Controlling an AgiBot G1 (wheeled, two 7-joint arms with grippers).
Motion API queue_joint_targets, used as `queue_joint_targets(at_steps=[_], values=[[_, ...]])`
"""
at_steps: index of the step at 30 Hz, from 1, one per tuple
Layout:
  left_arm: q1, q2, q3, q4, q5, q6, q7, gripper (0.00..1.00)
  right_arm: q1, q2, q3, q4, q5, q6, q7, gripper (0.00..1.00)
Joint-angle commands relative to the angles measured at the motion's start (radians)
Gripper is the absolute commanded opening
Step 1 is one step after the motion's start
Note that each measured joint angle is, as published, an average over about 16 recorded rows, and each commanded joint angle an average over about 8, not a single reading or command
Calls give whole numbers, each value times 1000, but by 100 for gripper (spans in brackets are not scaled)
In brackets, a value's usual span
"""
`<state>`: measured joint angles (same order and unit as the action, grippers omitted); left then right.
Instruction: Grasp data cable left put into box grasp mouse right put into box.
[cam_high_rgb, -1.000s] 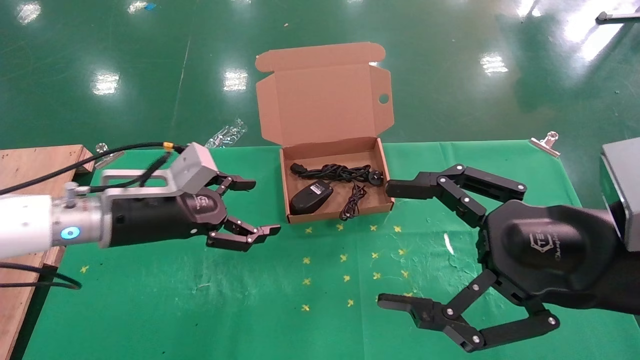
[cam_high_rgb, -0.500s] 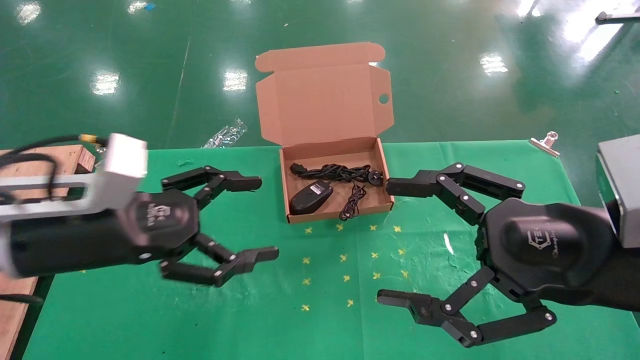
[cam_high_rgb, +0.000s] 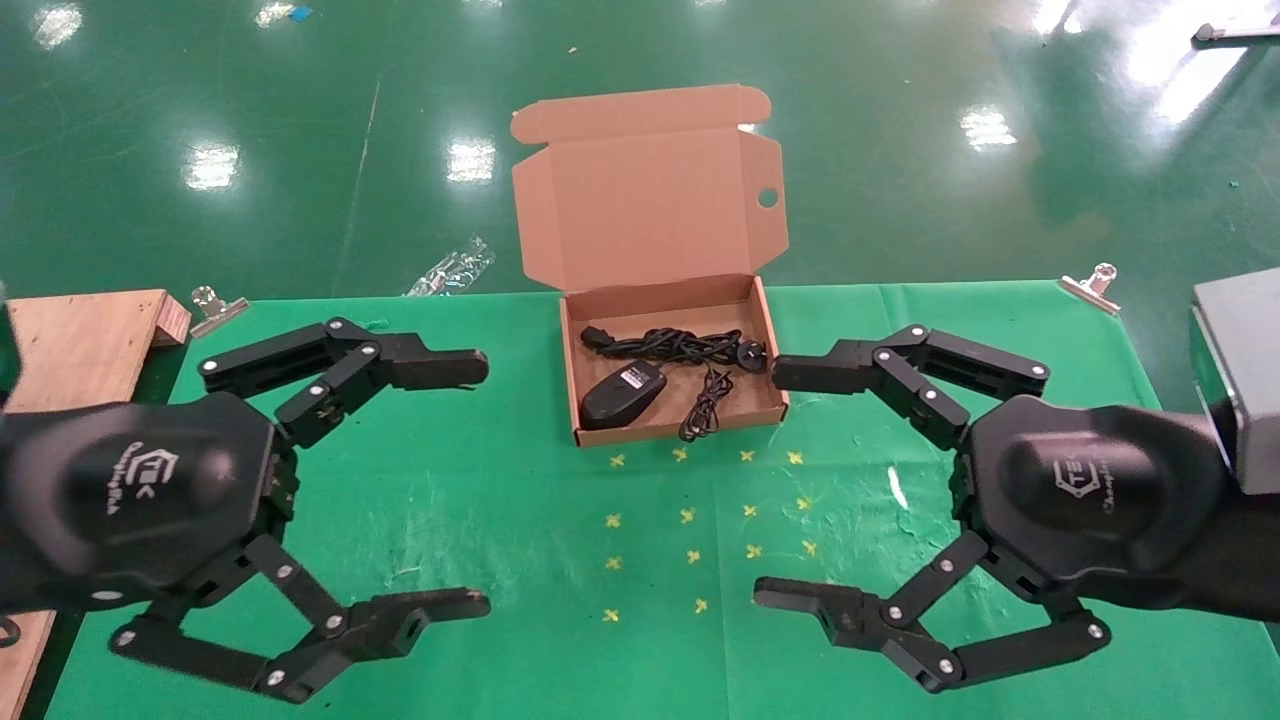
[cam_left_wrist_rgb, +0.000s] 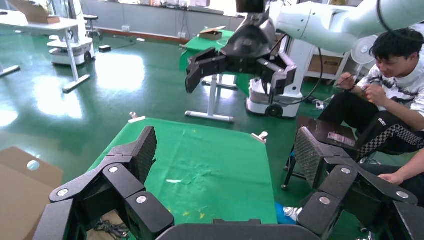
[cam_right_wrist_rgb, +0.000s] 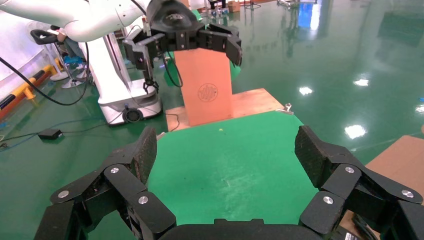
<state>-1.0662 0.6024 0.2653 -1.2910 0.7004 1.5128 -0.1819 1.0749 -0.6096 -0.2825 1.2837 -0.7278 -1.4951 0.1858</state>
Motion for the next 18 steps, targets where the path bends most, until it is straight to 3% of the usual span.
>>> queue_joint_targets(at_steps=[1, 18], values=[[3, -3, -5, -3, -11, 7, 2, 100, 0, 0, 0, 0, 0, 0, 0, 100], [-6, 7, 11, 6, 24, -14, -6, 100, 1, -1, 0, -1, -1, 0, 0, 100]])
